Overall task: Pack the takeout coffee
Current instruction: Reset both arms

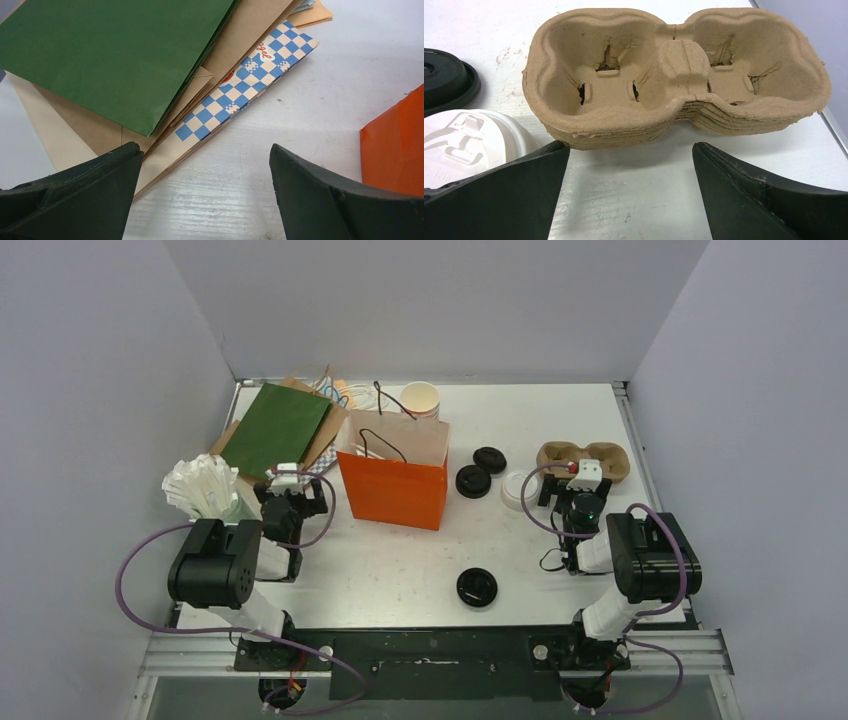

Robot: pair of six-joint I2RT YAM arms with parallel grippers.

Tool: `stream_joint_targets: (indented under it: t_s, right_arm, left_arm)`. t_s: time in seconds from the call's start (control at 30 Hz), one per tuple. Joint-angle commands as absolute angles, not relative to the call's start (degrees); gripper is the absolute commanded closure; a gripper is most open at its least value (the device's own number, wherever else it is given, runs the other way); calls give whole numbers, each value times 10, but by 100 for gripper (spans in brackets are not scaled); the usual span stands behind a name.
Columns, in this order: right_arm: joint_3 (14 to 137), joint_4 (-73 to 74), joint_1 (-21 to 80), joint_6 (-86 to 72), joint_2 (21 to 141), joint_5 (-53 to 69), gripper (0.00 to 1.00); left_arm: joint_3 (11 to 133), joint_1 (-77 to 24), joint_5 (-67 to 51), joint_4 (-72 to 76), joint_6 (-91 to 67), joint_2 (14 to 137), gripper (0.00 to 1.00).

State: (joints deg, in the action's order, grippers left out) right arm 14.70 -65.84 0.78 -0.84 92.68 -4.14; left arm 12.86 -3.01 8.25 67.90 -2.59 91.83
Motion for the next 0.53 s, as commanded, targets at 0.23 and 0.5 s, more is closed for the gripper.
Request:
stream_joint_targets:
  t_s: [0.23, 0.5]
  right_arm:
    - [156, -680, 5, -12, 923, -37, 0]
    - [156, -681, 5, -12, 923, -37, 0]
  left_arm:
    - [146, -33, 80, 688, -17, 922, 3]
    - [146, -35, 82, 687, -15, 922, 3]
